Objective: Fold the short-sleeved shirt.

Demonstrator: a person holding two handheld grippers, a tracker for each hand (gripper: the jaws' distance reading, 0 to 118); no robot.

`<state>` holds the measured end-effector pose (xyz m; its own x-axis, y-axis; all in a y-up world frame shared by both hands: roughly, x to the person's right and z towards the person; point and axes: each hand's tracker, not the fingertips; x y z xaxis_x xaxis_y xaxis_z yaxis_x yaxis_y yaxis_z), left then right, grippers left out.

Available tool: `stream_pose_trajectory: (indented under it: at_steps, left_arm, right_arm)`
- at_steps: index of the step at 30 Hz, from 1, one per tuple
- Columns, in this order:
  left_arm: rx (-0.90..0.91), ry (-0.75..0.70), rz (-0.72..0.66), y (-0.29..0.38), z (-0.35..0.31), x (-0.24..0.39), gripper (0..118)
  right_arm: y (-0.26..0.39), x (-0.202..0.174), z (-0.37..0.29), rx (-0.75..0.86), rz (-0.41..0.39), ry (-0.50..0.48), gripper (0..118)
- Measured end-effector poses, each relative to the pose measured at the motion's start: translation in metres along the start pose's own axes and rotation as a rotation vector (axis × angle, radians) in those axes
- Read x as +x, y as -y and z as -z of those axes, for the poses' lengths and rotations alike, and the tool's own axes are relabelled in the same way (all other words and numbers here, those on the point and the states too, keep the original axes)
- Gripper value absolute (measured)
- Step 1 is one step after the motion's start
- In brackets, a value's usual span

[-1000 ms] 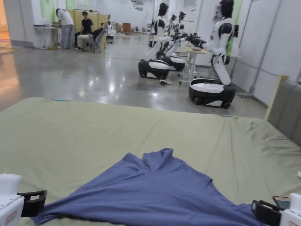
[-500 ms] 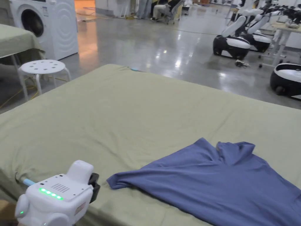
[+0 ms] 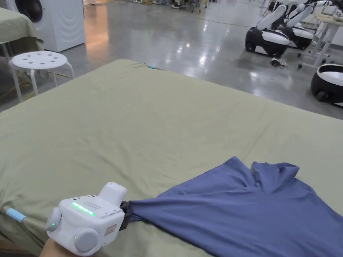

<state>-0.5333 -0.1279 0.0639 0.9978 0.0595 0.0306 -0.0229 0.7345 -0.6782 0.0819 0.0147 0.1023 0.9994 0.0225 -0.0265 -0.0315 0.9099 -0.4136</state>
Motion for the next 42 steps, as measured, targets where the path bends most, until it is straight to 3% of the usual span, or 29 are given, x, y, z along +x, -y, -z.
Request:
stream_pose_trajectory:
  at_steps: [5, 9, 15, 16, 17, 18, 19, 23, 26, 29, 30, 31, 32, 35, 37, 40, 42]
  left_arm:
    - [-0.004, 0.058, -0.021, 0.005, 0.006, -0.011, 5]
    - [0.019, 0.054, -0.009, 0.000, -0.009, -0.007, 5]
    - [0.081, 0.021, 0.004, -0.003, -0.030, -0.005, 5]
    - [0.112, 0.019, -0.004, -0.003, -0.034, -0.005, 5]
    - [0.117, 0.032, -0.012, -0.004, -0.036, -0.005, 5]
    - [0.112, 0.035, -0.013, -0.004, -0.038, -0.005, 5]
    - [0.112, 0.032, -0.008, -0.004, -0.039, -0.004, 5]
    - [0.107, 0.024, 0.000, -0.007, -0.037, -0.001, 5]
    - [0.097, 0.014, -0.012, -0.009, -0.033, -0.002, 5]
    - [0.088, 0.020, -0.032, -0.007, -0.029, -0.004, 5]
    - [0.078, 0.020, -0.029, -0.008, -0.028, -0.002, 5]
    - [0.073, 0.009, -0.023, -0.007, -0.026, 0.000, 5]
    - [0.073, 0.008, -0.024, -0.006, -0.026, 0.001, 5]
    - [0.069, 0.016, -0.034, -0.010, -0.025, 0.004, 5]
    - [0.062, 0.006, -0.030, -0.011, -0.024, 0.007, 5]
    - [0.065, 0.009, -0.043, -0.017, -0.025, 0.003, 5]
    - [0.074, 0.010, -0.049, -0.025, -0.029, 0.003, 5]
  right_arm:
    - [-0.017, -0.001, 0.049, -0.065, -0.033, -0.047, 0]
    - [-0.038, -0.022, 0.118, -0.147, -0.150, -0.104, 0]
    - [-0.064, -0.052, 0.271, -0.316, -0.307, -0.179, 2]
    - [-0.071, -0.063, 0.286, -0.315, -0.366, -0.165, 15]
    - [-0.073, -0.066, 0.307, -0.334, -0.428, -0.171, 41]
    - [-0.075, -0.068, 0.327, -0.351, -0.448, -0.176, 97]
    - [-0.074, -0.066, 0.350, -0.381, -0.434, -0.206, 118]
    - [-0.070, -0.063, 0.420, -0.406, -0.438, -0.133, 113]
    - [-0.064, -0.057, 0.450, -0.414, -0.337, -0.155, 113]
    - [-0.060, -0.059, 0.444, -0.427, -0.288, -0.193, 110]
    - [-0.054, -0.060, 0.445, -0.427, -0.288, -0.212, 88]
    - [-0.045, -0.062, 0.444, -0.398, -0.303, -0.219, 48]
    - [-0.040, -0.065, 0.440, -0.404, -0.327, -0.226, 15]
    - [-0.034, -0.073, 0.425, -0.433, -0.312, -0.221, 3]
    - [-0.044, -0.063, 0.412, -0.451, -0.173, -0.281, 2]
    - [-0.063, -0.049, 0.383, -0.373, -0.147, -0.279, 1]
    - [-0.076, -0.039, 0.361, -0.326, -0.075, -0.311, 1]
